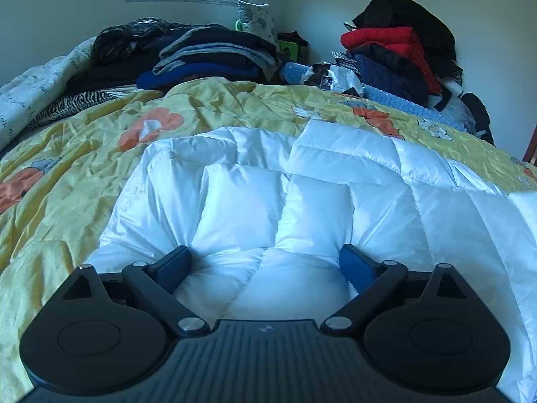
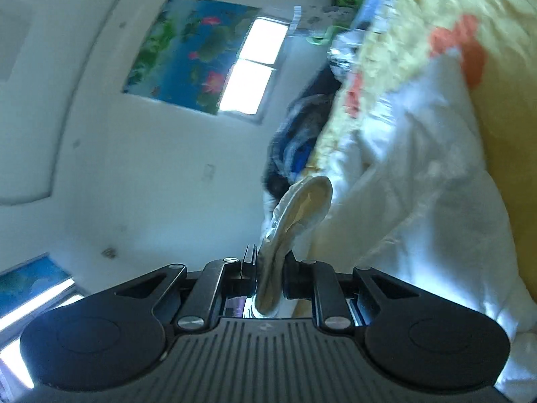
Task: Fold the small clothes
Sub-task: 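Grasp the jacket hem with the right gripper and fold it over the body, then release the fabric from the right gripper and lift it away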
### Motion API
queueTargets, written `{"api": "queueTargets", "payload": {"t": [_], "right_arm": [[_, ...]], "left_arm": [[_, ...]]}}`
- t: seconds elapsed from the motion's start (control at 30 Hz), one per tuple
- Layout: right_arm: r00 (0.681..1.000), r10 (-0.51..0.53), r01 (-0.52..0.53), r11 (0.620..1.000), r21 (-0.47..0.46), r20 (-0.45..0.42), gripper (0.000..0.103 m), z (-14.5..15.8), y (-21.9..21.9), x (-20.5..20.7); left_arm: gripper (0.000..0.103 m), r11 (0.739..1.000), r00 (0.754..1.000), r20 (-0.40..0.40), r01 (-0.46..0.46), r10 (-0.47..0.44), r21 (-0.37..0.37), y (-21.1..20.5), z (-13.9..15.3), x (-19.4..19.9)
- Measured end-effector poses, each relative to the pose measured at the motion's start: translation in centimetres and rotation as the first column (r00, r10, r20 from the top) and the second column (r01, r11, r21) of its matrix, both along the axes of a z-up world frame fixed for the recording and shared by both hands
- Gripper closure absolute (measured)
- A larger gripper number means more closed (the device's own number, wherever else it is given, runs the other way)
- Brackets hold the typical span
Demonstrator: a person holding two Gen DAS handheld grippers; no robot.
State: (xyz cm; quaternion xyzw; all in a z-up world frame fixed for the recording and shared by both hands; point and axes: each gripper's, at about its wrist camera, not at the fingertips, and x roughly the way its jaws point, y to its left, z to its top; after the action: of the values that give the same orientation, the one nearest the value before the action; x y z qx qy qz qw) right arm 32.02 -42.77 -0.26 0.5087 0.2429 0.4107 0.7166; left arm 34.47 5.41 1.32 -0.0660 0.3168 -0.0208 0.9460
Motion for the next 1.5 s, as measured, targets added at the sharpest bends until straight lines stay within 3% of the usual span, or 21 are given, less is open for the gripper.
{"api": "queueTargets", "payload": {"t": [0.1, 0.23, 0.3, 0.33, 0.37, 0.43, 0.5, 0.53, 0.57, 0.7, 0.83, 0.93, 1.0, 1.13, 1.2, 1.27, 1.33, 1.4, 1.47, 1.5], "right_arm": [[1.0, 0.01, -0.01, 1.0, -0.002, 0.029, 0.081, 0.7, 0.2, 0.1], [0.999, -0.009, 0.007, 0.999, -0.046, -0.034, 0.081, -0.2, 0.7, 0.0], [0.996, -0.033, 0.024, 0.995, -0.101, -0.081, 0.072, -0.6, 1.1, 0.0], [0.992, -0.053, 0.038, 0.991, -0.131, -0.113, 0.05, -0.8, 1.2, -0.1], [0.988, -0.073, 0.052, 0.987, -0.155, -0.133, 0.041, -1.1, 1.3, -0.2], [0.988, -0.07, 0.051, 0.989, -0.136, -0.135, 0.041, -1.6, 1.7, -0.4], [0.989, -0.091, 0.076, 0.989, -0.128, -0.119, 0.048, -1.6, 2.0, -1.0], [0.989, -0.1, 0.084, 0.987, -0.137, -0.111, 0.074, -1.6, 2.3, -1.3], [0.987, -0.106, 0.085, 0.983, -0.165, -0.122, 0.089, -1.6, 2.6, -1.5], [0.983, -0.148, 0.11, 0.95, -0.291, -0.113, 0.089, -1.1, 3.4, -2.9], [0.981, -0.164, 0.13, 0.951, -0.281, -0.101, 0.09, -0.7, 3.0, -5.1], [0.969, -0.203, 0.141, 0.921, -0.364, -0.138, 0.09, -1.7, 3.1, -5.4], [0.963, -0.206, 0.134, 0.924, -0.359, -0.172, 0.088, -2.6, 3.1, -5.2], [0.95, -0.223, 0.149, 0.94, -0.307, -0.22, 0.06, -2.2, 2.2, -5.3], [0.921, -0.299, 0.233, 0.937, -0.261, -0.249, 0.054, -1.8, 0.7, -5.8], [0.89, -0.411, 0.361, 0.9, -0.244, -0.199, 0.052, -0.4, -0.6, -6.7], [0.875, -0.478, 0.443, 0.854, -0.272, -0.075, 0.049, 1.9, -0.2, -7.0], [0.907, -0.42, 0.407, 0.851, -0.331, 0.035, 0.034, 4.1, 2.1, -6.1], [0.953, -0.291, 0.296, 0.839, -0.457, 0.083, 0.015, 5.3, 6.1, -4.0], [0.967, -0.234, 0.249, 0.81, -0.532, 0.096, 0.015, 5.3, 8.1, -3.0]], "left_arm": [[0.001, 0.999, 1.0, 0.001, 0.012, -0.012, -0.046, 0.6, -0.1, 0.2], [0.001, 0.999, 1.0, 0.005, 0.015, -0.015, -0.049, 0.6, 0.0, 0.0], [0.001, 0.998, 1.0, 0.009, 0.018, -0.017, -0.063, 0.8, 0.0, 0.0], [0.001, 0.997, 1.0, 0.01, 0.019, -0.018, -0.069, 0.9, 0.0, -0.1], [0.001, 0.997, 1.0, 0.012, 0.019, -0.019, -0.071, 1.0, 0.0, 0.0], [0.0, 0.996, 1.0, 0.014, 0.022, -0.021, -0.081, 1.1, 0.0, -0.1], [0.0, 0.995, 1.0, 0.017, 0.024, -0.022, -0.096, 1.3, 0.0, -0.1], [0.0, 0.995, 1.0, 0.019, 0.024, -0.022, -0.101, 1.3, 0.0, -0.1], [0.0, 0.994, 1.0, 0.021, 0.025, -0.023, -0.106, 1.4, 0.0, -0.1], [0.0, 0.989, 0.999, 0.034, 0.032, -0.028, -0.142, 1.9, 0.0, -0.4], [0.0, 0.979, 0.998, 0.051, 0.052, -0.043, -0.197, 2.5, 0.0, -0.7], [0.0, 0.984, 0.998, 0.037, 0.061, -0.056, -0.165, 1.9, 0.0, -0.4], [0.0, 0.99, 0.998, 0.026, 0.061, -0.058, -0.13, 1.4, 0.0, -0.3], [0.0, 0.991, 0.998, 0.022, 0.06, -0.058, -0.122, 1.3, 0.0, -0.3], [0.0, 0.991, 0.998, 0.023, 0.059, -0.057, -0.124, 1.3, 0.0, -0.3], [0.0, 0.99, 0.998, 0.025, 0.058, -0.055, -0.13, 1.4, -0.1, -0.3], [0.0, 0.99, 0.998, 0.027, 0.057, -0.054, -0.133, 1.4, -0.1, -0.3], [0.0, 0.99, 0.998, 0.026, 0.057, -0.054, -0.131, 1.5, -0.1, -0.3], [0.0, 0.99, 0.998, 0.026, 0.057, -0.054, -0.132, 1.5, -0.1, -0.3], [0.0, 0.99, 0.998, 0.026, 0.057, -0.054, -0.132, 1.5, -0.1, -0.3]]}}
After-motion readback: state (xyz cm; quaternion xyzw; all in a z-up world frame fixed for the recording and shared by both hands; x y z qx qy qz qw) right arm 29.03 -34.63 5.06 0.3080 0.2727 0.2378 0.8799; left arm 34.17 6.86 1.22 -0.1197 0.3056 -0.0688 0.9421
